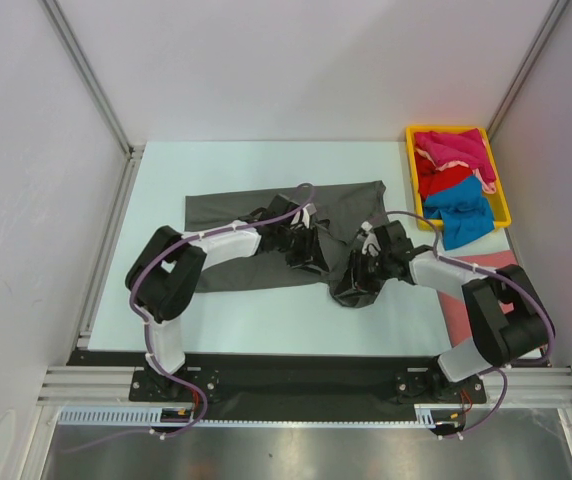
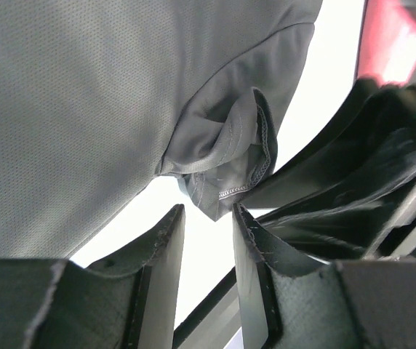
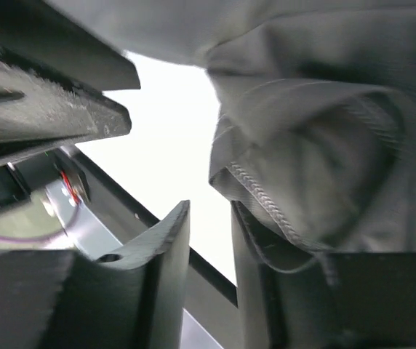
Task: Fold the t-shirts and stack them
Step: Fold the tshirt
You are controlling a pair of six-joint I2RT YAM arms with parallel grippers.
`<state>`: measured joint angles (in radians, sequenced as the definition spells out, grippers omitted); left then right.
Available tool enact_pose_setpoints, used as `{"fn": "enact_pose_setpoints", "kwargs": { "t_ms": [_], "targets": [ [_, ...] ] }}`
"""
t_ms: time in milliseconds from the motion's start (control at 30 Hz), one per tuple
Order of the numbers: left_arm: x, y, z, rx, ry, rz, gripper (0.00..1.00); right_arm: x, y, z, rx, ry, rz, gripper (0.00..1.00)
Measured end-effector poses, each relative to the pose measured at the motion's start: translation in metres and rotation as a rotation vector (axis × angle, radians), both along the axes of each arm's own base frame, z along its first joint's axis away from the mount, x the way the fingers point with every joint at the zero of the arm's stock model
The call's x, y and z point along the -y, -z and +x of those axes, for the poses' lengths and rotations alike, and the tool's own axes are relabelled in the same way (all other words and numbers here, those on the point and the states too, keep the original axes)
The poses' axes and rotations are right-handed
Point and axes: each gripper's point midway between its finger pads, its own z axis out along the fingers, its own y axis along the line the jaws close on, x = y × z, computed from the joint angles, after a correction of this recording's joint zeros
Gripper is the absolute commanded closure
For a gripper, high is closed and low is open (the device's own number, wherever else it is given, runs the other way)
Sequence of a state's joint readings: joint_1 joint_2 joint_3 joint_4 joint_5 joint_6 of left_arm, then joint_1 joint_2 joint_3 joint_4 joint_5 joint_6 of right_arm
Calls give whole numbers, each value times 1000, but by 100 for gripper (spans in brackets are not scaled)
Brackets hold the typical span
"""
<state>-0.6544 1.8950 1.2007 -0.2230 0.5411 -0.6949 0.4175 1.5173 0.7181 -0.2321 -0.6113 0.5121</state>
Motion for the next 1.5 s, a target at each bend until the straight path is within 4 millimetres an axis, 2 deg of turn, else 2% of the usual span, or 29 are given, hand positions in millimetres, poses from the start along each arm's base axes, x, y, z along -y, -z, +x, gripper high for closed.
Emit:
{"fn": "enact_pose_setpoints", "kwargs": {
  "t_ms": [100,300,533,900,1067,1233,1500],
  "targets": [
    [-1,0,-1,2,4,2,62,7,-7,7,13,47,14,60],
    [-1,-3,-1,9,4,-2,62,2,-11,15,30,70,38,60],
    [-2,-4,-1,9,2,-3,62,10,11,25,30,130,-60,59],
    [-4,-7,-1,19,10,-9,62,3,17,51,74,228,-58,59],
    [-9,-7,-3,16,10,-7,62,-4,13,57,103,237,-36,60],
    [-13,-9,-7,16,8,-7,62,-18,8,51,91,235,0,60],
    [-21,0,-16,-1,4,4,62,-34,6,23,20,284,89,60]
  ]
}}
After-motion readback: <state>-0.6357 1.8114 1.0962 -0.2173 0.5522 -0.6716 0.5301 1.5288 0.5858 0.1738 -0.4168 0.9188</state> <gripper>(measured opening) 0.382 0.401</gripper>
